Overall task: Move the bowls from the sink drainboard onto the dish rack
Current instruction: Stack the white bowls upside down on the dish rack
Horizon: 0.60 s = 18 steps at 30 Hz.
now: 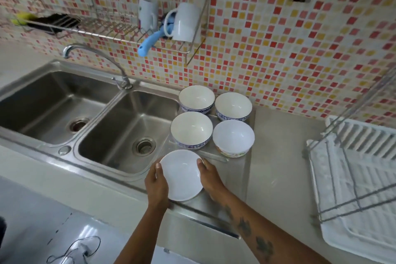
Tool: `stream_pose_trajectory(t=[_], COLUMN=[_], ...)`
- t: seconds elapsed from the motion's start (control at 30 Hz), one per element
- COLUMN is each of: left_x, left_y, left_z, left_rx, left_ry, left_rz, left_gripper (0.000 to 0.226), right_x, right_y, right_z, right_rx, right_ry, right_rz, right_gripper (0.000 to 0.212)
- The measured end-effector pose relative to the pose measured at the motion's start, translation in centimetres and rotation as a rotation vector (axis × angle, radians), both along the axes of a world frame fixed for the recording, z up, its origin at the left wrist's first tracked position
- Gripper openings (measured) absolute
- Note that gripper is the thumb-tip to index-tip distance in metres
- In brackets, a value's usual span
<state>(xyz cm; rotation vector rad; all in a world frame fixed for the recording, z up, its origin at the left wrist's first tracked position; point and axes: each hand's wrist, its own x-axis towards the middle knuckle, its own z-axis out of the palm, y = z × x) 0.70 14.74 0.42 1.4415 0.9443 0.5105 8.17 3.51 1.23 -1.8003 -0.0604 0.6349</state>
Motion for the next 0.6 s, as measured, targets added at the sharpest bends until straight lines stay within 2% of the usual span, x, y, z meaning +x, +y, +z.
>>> stream_pose_trajectory(t=[0.2,0.33,0.53,0.6], left_x=[-0.1,-0.4,-1.7,-2.2], left_y=[-4.9,-9.0,-17.3,-19.8], left_z=[6.2,11.8,22.7,25.1], left_rx=[0.007,-0.050,-0.185,-0.206], left_ry=[-0.175,-0.303,-0.532,-0.523], left_rz=[-0.091,-0.168,-0.355,-0.365], left_gripper=[0.032,0.030,0.033,0.038], right_x=[-1.0,-2.7,-7.1,-8.7], right_y=[-5.8,-11.0,-21.0,-24.6], right_z=[5.0,11.7,22.3,24.9], right_rx=[0.070,0.207,0.342,0.391], right_ry=[-0.099,-0.132,-0.260,-0.290], right_rz=[-0.045,-0.093,-0.111,-0.078], right_gripper=[0.034,0.025,0.032,0.041])
